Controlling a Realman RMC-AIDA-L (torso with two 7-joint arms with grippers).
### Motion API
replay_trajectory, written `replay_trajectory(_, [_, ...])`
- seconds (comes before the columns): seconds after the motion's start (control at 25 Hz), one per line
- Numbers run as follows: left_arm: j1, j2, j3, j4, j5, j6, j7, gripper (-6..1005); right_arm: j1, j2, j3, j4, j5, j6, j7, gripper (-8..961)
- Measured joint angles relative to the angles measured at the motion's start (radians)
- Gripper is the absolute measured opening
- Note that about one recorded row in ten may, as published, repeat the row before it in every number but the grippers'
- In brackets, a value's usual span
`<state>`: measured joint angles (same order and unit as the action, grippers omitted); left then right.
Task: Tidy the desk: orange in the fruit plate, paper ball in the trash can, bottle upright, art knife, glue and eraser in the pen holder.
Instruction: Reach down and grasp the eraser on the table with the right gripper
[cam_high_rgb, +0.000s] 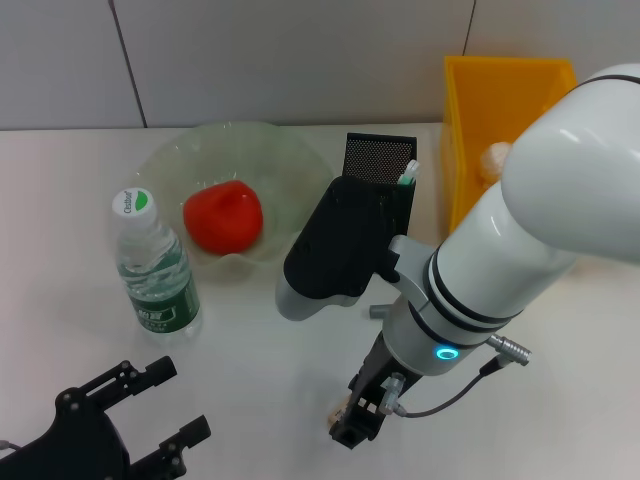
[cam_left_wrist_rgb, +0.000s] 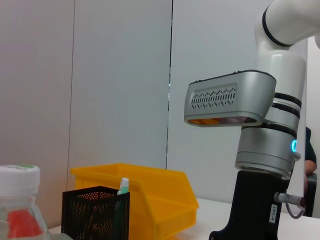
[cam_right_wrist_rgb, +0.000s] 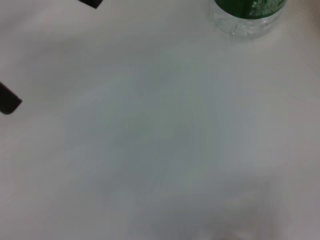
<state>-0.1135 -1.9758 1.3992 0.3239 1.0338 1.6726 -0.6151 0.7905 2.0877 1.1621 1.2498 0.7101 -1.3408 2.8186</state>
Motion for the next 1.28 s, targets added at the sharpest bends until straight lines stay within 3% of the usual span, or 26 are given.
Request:
replay_trajectory(0.12, [0.0, 0.0, 0.0, 0.0, 0.0, 0.0, 0.0, 668, 0.004, 0.0, -0.003, -0.005, -0.001, 0.001, -0.001, 641])
replay_trajectory(0.36, [-0.004, 0.0, 0.0, 0.0, 0.0, 0.001, 0.0, 668, 0.015, 0.0, -0.013, -0.025, 0.0, 0.012, -0.006, 445])
replay_trajectory(1.28, [-0.008, -0.003, 0.001, 0.0, 0.0, 0.003, 0.0, 668, 0.021, 0.0, -0.039, -0.051, -0.006, 0.048, -0.034, 441])
